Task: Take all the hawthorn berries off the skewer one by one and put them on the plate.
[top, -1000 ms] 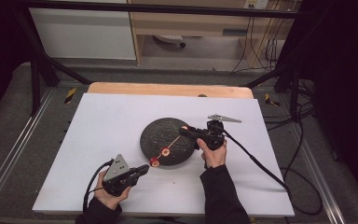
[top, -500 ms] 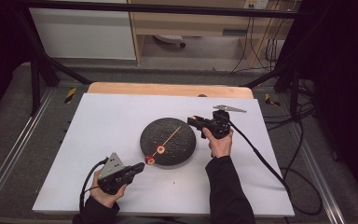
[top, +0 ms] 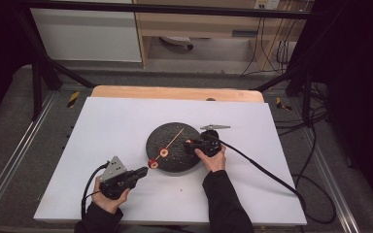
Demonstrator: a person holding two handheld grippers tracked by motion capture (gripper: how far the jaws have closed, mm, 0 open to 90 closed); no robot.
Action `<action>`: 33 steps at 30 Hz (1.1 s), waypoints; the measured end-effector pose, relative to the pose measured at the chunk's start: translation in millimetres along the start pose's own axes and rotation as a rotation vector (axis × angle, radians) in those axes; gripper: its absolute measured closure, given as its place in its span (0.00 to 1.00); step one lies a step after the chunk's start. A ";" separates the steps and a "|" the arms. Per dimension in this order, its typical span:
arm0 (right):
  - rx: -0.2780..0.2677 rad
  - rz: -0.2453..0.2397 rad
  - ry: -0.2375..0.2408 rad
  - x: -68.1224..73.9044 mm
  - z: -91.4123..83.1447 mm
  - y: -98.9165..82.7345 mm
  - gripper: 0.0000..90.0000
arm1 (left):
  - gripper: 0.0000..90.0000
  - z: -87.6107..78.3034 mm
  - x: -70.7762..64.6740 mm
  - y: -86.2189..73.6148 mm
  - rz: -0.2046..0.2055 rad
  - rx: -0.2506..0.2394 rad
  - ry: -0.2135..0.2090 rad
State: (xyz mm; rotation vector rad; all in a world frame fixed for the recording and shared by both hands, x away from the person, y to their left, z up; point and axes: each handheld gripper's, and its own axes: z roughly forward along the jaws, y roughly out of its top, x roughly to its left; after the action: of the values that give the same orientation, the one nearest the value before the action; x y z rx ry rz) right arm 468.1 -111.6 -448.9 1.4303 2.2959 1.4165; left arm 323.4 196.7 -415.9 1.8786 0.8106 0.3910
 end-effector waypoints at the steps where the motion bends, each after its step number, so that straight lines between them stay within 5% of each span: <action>1: 0.000 0.000 0.000 0.0 0.0 0.0 0.68 | 0.98 0.3 -0.1 0.2 0.002 0.000 0.001; 6: 0.000 -0.034 -0.002 1.6 3.9 -5.1 0.67 | 0.98 2.6 -0.5 0.0 0.000 0.007 0.002; 15: -0.053 -0.096 0.015 12.1 -17.1 1.1 0.40 | 0.98 3.9 -2.0 0.0 0.004 0.012 0.002; 18: -0.059 -0.110 0.055 22.4 -34.3 3.2 0.24 | 0.98 4.2 -1.9 0.0 0.003 0.013 0.003; 23: -0.058 -0.098 0.119 33.7 -46.4 0.9 0.15 | 0.98 5.8 -4.2 0.5 0.010 0.014 0.002; 30: -0.096 -0.054 0.232 49.5 -52.5 -7.6 0.21 | 0.98 11.7 -10.2 1.6 0.019 0.022 -0.011; 33: -0.109 -0.041 0.247 52.3 -50.5 -8.4 0.27 | 0.98 14.9 -14.0 2.2 0.030 0.027 -0.019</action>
State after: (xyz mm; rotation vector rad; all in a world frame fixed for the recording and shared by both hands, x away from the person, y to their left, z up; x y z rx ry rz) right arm 408.1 -107.0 -407.3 1.2329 2.3265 1.7638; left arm 322.9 176.5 -419.2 1.9189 0.7795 0.3820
